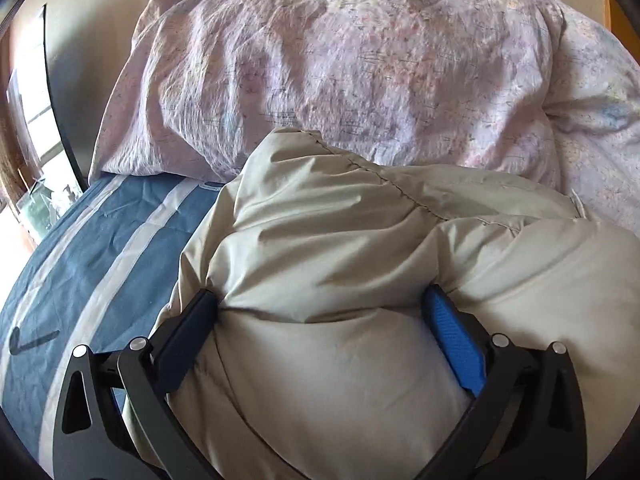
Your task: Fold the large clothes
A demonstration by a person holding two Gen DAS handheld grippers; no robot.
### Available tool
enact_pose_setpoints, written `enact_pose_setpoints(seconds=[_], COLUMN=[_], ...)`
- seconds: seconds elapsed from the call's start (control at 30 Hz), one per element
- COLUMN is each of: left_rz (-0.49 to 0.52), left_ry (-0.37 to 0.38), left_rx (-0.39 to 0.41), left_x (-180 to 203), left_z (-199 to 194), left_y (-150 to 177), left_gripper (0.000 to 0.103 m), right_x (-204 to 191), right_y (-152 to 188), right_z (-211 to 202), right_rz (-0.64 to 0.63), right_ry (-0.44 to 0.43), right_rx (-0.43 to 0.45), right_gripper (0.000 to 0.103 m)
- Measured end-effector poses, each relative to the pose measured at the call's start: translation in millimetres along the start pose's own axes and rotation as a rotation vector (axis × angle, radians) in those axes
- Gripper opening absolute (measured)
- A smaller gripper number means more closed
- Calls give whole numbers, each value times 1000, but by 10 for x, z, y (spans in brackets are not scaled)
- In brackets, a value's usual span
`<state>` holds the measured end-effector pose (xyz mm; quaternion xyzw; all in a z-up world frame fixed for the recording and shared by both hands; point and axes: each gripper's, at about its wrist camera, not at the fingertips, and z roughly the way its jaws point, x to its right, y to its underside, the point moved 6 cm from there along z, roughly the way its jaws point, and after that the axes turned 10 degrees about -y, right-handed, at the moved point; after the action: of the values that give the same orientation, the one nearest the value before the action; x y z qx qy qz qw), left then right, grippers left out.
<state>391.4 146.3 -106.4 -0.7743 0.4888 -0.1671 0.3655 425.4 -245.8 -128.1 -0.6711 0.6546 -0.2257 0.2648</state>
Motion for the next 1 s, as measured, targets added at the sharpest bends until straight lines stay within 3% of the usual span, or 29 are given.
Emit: enact_pose_setpoints(seconds=[0.1,0.23,0.33,0.4,0.57,0.77,1.0], left_rz=[15,-50,-148,-227,-430,-565,-644], left_ry=[-18,115,210,258,344,465,488], left_rx=[-9,-21,-47,-90,-230,-354,-363], left_x=[-51,-198,-475,-701,-992,-828,-699], left_z=[-27,-386,-656,-743,-631,-518,-438], left_y=[18,120,259,409,723,878,871], left_gripper=[102,102,102,102,102,93,82], right_x=[53,366,859,1108,1433,1326,1321], right_y=[17,122,349,512,797,965,948], right_z=[-118,-590,-959,-1041,-804,-679,-606], right_rz=[24,220,477,601,826,913,935], right_ry=[-35,-191,-285,-295,-412,-481,-529], right_rx=[-14,41,96,105,12,-19,15], right_gripper=[84,83,84,84,75,72,68])
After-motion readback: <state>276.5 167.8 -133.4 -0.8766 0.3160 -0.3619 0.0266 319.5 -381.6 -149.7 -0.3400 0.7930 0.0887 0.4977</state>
